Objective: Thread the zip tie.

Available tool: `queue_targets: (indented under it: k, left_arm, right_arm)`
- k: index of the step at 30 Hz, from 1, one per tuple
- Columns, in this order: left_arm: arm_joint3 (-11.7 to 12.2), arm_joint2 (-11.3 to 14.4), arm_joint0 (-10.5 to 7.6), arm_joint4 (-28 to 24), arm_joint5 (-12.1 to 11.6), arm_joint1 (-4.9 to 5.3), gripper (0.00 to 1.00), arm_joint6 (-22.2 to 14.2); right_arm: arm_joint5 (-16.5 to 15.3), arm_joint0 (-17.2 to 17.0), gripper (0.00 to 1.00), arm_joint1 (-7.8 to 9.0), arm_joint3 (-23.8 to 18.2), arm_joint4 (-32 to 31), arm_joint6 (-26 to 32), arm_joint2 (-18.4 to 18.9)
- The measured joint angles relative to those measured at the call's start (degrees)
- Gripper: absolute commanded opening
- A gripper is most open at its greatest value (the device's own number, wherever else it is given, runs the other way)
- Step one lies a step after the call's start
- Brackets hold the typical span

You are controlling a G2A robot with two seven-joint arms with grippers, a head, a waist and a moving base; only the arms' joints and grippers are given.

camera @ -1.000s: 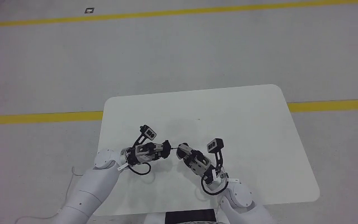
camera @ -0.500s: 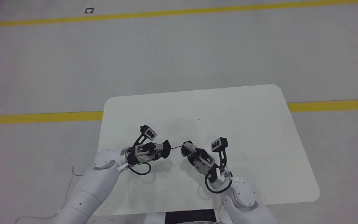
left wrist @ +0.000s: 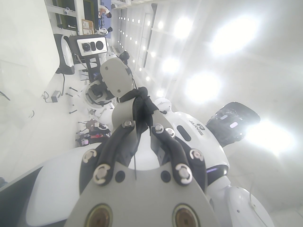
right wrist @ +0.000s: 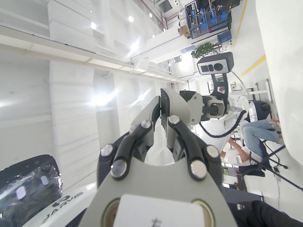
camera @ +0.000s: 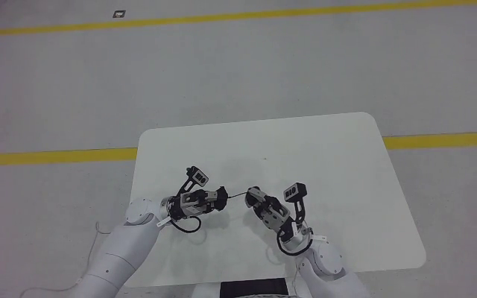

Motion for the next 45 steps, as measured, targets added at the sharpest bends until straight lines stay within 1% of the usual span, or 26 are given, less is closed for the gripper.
queue_targets:
  k: [12,45]
  left_arm:
    - [0.0,0.0,0.0,0.0,0.0,0.0,0.0,0.0]
    - [0.0,0.0,0.0,0.0,0.0,0.0,0.0,0.0]
  right_arm:
    - [0.0,-0.2,0.0,-0.33,0.5,0.0,-0.1,1.1]
    - [0.0,-0.4,0.0,-1.05,1.9,0.6,0.0,2.7]
